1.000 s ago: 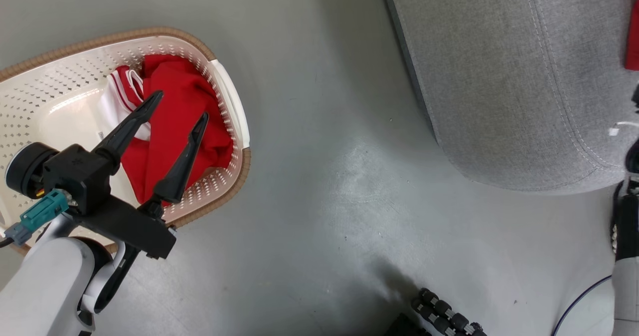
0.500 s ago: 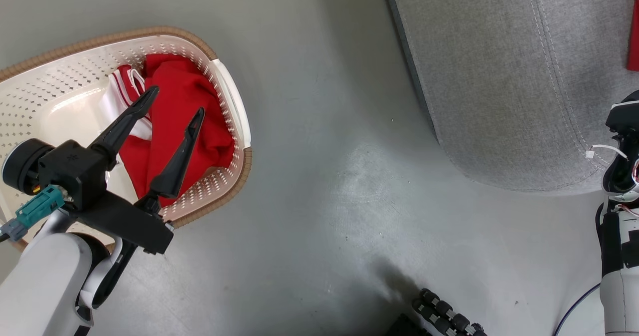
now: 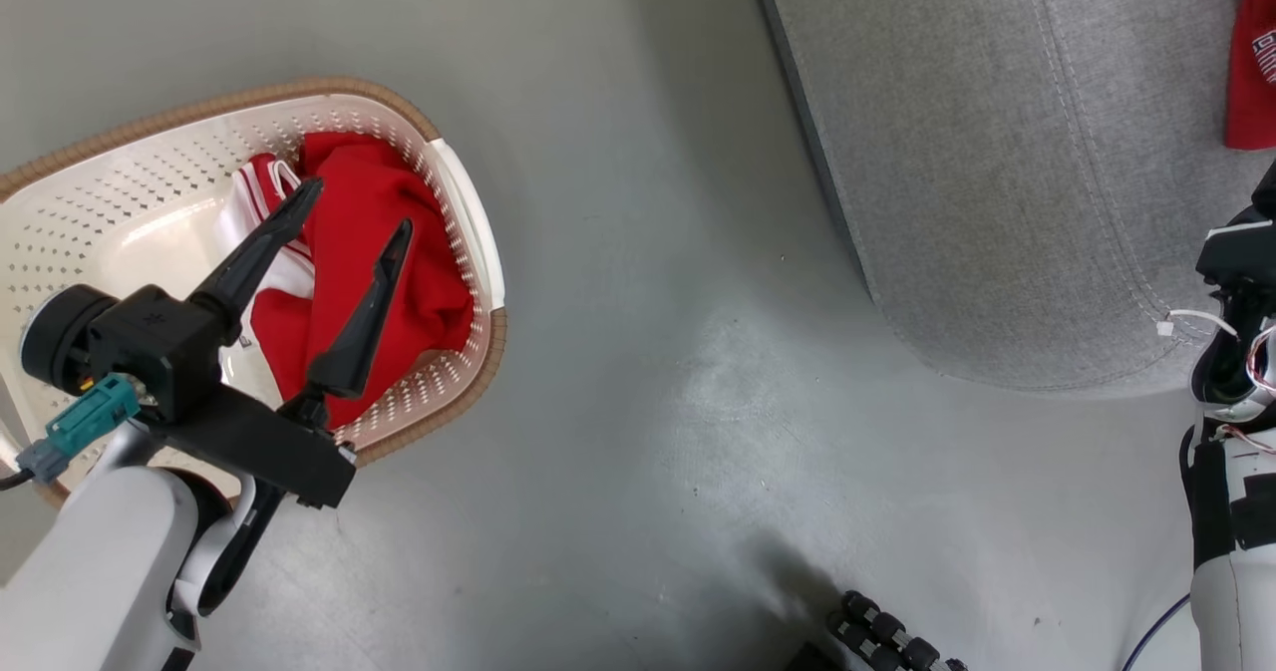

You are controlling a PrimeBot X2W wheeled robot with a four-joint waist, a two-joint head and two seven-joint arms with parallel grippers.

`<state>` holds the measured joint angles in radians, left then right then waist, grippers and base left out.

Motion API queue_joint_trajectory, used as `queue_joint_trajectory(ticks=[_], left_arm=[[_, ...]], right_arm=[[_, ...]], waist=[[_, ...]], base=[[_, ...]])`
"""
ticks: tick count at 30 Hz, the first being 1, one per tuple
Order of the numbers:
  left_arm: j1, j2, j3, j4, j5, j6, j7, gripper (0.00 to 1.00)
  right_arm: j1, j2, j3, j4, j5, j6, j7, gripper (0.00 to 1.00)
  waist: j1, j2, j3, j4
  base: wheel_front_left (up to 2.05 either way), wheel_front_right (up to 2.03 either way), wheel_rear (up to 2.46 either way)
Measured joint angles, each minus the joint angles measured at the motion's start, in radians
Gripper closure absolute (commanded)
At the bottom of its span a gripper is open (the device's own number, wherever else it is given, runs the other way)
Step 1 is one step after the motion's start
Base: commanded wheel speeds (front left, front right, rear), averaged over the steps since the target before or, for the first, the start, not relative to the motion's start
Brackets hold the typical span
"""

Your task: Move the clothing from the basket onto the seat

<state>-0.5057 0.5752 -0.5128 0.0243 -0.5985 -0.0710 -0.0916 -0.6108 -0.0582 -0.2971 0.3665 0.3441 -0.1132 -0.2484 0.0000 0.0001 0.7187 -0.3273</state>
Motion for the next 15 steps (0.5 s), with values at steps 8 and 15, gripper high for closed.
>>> queue_joint_trajectory(ticks=[8,15], left_arm=[[0.000,-0.016,-0.012,0.019,0.000,-0.001,-0.012,0.00],[0.000,-0.041,-0.020,0.043,-0.001,-0.002,-0.021,0.00]], right_arm=[[0.015,0.000,-0.004,0.009,-0.003,0.017,-0.001,0.00],[0.055,0.003,0.021,-0.012,-0.040,0.025,-0.001,0.00]], waist=[[0.0000,0.0000,-0.028,0.000],[0.0000,0.0000,-0.057,0.003]], base=[[0.00,0.00,0.00],[0.00,0.00,0.00]])
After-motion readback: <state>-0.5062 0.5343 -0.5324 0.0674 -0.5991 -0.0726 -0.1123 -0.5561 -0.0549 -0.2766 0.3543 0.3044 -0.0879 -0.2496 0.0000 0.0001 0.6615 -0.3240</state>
